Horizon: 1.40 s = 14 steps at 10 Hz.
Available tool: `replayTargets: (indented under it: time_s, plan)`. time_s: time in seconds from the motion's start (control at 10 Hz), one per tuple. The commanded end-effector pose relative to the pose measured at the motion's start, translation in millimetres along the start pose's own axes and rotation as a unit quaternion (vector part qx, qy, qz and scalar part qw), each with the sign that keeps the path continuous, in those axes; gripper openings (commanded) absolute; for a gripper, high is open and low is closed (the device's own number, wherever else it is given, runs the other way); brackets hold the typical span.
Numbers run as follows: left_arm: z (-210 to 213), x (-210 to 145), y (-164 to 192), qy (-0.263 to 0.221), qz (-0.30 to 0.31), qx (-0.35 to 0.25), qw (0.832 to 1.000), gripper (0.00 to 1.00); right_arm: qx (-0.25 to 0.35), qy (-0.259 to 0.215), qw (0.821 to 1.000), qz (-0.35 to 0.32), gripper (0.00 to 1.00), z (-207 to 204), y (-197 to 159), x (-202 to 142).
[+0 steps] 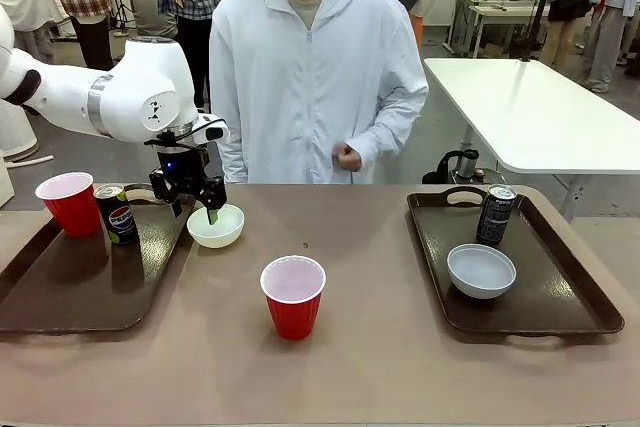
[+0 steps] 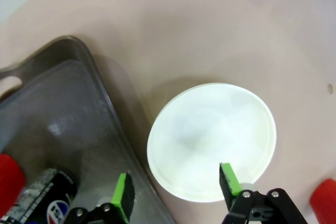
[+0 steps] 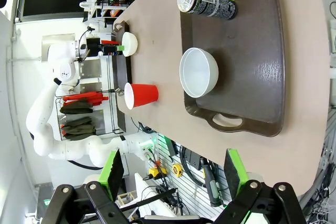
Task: Prepare tableware on both trays.
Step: Pick up a Picnic Bowl from the table and place it on a Handle tray.
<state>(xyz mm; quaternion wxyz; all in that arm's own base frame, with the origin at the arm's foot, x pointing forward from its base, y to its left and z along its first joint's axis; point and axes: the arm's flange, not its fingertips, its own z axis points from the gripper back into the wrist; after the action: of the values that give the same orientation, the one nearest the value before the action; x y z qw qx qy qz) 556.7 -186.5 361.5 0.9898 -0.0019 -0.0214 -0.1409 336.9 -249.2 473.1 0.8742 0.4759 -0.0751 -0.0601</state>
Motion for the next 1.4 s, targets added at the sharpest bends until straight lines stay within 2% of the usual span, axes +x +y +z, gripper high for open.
replayTargets:
  time_s: [0.0,0.1,0.2,0.4,0.5,0.6,0.7,0.8,0.9,1.3]
  plan:
    - [-5.3,2.2,-2.1,0.004,0.008,0.022,1.000,0.67,0.007,-0.001,1.000,0.006,1.00,0.6,-0.5,0.1]
    - [-8.4,1.5,-2.4,0.005,0.007,0.028,1.000,0.60,0.007,-0.001,1.000,0.006,1.00,0.6,-0.5,0.1]
    - [-10.4,1.7,-2.8,0.005,0.006,0.029,1.000,0.62,0.007,-0.001,1.000,0.006,1.00,0.6,-0.5,0.1]
    - [-12.3,0.4,-5.1,0.004,0.003,0.029,1.000,0.53,0.007,-0.001,1.000,0.006,1.00,0.6,-0.5,0.1]
    - [-12.2,0.3,-5.1,0.003,0.003,0.029,1.000,0.39,0.007,-0.001,1.000,0.006,1.00,0.6,-0.5,0.1]
    - [-12.6,0.3,-5.8,0.003,0.005,0.028,1.000,0.35,0.007,-0.001,1.000,0.006,1.00,0.6,-0.5,0.1]
    - [-13.2,0.1,-6.7,0.004,0.005,0.030,1.000,0.20,0.007,-0.001,1.000,0.006,1.00,0.6,-0.5,0.1]
    - [-12.8,0.3,-6.9,0.004,0.005,0.031,0.999,0.17,0.007,-0.001,1.000,0.006,1.00,0.6,-0.5,0.1]
    - [-12.1,0.2,-6.9,0.004,0.005,0.033,0.999,0.02,0.007,-0.001,1.000,0.006,1.00,0.6,-0.5,0.1]
    - [-8.3,-2.5,-6.2,0.001,0.008,0.029,1.000,0.00,0.007,-0.001,1.000,0.006,1.00,0.6,-0.5,0.1]
